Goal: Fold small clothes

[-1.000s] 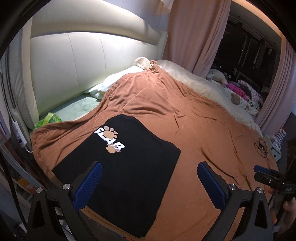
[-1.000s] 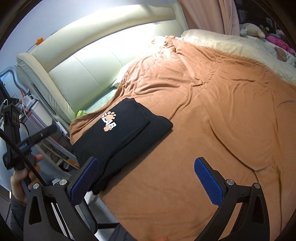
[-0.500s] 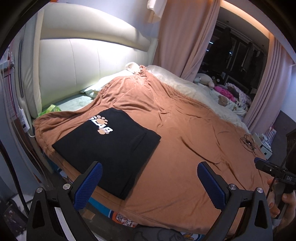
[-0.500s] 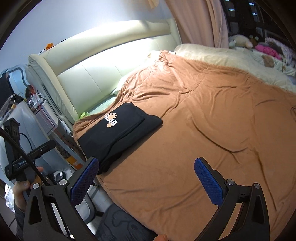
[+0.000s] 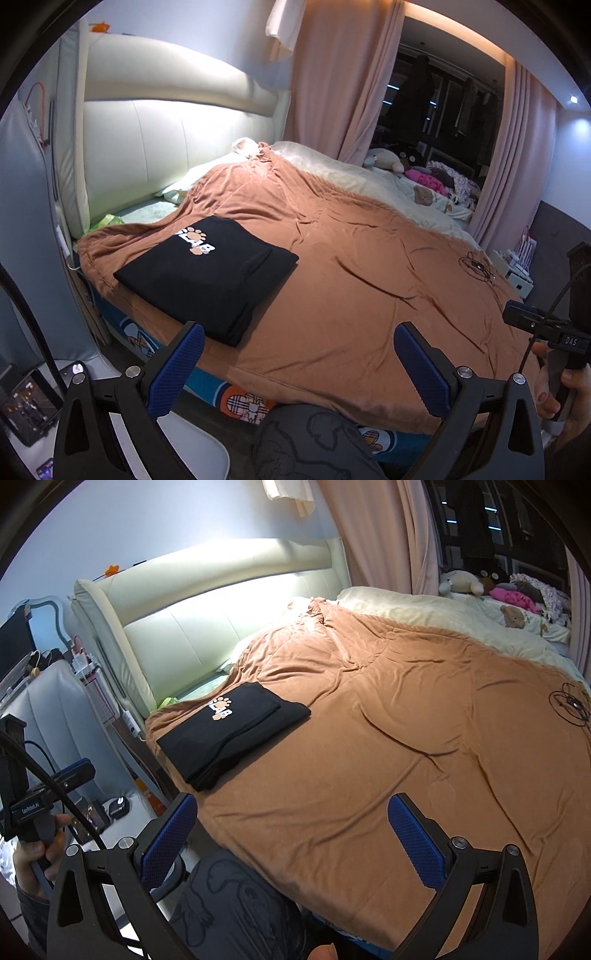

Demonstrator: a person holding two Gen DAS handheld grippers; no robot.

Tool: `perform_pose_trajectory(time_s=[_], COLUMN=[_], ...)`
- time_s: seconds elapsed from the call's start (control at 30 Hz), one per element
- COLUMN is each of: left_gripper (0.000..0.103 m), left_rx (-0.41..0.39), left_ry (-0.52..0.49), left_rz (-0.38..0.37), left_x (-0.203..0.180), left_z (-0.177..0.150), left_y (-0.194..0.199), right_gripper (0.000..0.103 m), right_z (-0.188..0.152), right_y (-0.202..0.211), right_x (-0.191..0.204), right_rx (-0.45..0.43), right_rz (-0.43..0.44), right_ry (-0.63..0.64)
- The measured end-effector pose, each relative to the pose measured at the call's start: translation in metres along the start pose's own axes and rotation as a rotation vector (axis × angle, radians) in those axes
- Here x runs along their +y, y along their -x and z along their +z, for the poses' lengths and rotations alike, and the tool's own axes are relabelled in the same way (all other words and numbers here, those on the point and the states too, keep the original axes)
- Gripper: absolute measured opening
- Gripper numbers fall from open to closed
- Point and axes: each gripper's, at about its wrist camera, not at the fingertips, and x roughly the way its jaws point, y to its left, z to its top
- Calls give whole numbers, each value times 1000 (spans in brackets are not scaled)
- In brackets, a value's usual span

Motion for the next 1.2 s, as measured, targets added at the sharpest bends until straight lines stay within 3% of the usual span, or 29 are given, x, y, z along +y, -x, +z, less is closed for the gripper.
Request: perform_pose_trajectory(time_s=[0.27,0.5,1.2], left_gripper=[103,103,103], left_rx=[-38,-54,-55], left_ry=[-53,-103,-124], left_rz=[-14,6,-21], left_x=[-21,-29,-43], left_z=[-30,-50,-64], left_y=[28,36,40], right_gripper=[103,103,103], right_z=[-46,-84,-95], right_y=[35,45,66], right_x=[9,14,5], right_rx=[-63,-68,-84], right_rz=[-10,-10,-41], right_ry=[9,11,-12])
